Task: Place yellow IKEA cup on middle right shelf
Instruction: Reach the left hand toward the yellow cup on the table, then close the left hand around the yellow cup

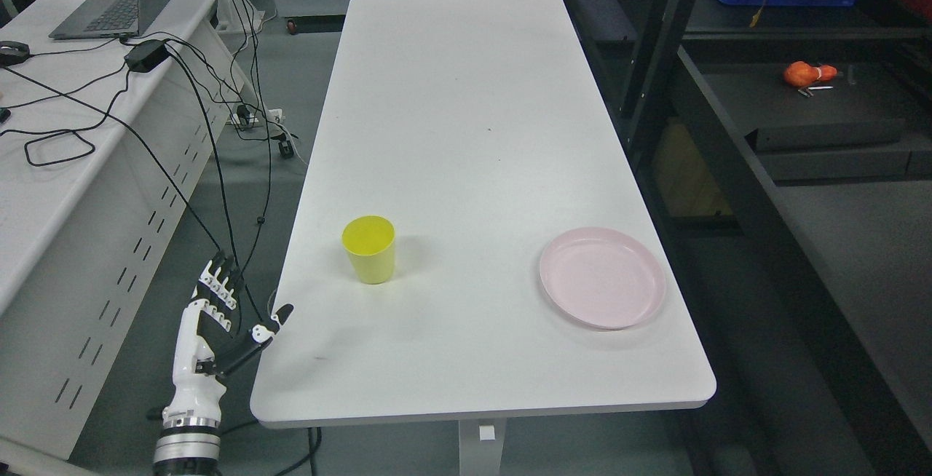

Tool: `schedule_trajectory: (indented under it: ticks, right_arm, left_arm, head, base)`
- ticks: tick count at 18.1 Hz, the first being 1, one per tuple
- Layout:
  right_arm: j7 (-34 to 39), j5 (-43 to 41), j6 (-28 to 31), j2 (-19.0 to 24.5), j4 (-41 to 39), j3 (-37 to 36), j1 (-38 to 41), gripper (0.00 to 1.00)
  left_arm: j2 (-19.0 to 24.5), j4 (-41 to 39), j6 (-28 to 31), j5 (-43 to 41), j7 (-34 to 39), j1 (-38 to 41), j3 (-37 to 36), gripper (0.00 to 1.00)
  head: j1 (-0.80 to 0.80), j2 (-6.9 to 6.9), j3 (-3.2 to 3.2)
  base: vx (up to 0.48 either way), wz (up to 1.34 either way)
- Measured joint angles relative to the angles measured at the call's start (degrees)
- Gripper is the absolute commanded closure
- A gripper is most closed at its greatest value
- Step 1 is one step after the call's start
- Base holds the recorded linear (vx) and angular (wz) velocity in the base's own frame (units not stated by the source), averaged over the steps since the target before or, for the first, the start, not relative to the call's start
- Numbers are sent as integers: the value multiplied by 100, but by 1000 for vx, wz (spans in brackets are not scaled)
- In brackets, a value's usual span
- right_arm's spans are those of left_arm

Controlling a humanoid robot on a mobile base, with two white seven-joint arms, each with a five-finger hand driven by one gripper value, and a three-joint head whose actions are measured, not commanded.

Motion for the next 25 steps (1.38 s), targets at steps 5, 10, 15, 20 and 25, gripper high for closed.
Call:
schedule_trajectory:
  ticks: [5, 10, 15, 20, 25]
  right_arm:
    - [3, 0, 0, 0, 0, 0, 0, 1]
    - [-6, 0, 0, 0, 0, 0, 0, 1]
    - [-22, 0, 0, 0, 0, 0, 1, 1]
    - [-21, 0, 0, 0, 0, 0, 0, 1]
    - [-22, 0, 0, 0, -1, 0, 0, 1]
  left_arm:
    - [0, 17, -5, 22, -12, 14, -85, 1]
    - [0, 210, -9, 95, -43, -121, -212, 1]
    - [0, 682, 0, 495, -51, -742, -295, 2]
    - [0, 1216, 23, 681, -89, -1311, -339, 2]
    - [0, 1705, 37, 783, -421, -1734, -524, 1]
  head:
    - [0, 0, 0]
    - [0, 0, 0]
    - [0, 0, 0]
    - [0, 0, 0]
    - [0, 0, 0]
  base:
    - [-2, -6]
    - [0, -8]
    - [9, -11]
    - [2, 0]
    - [0, 0]
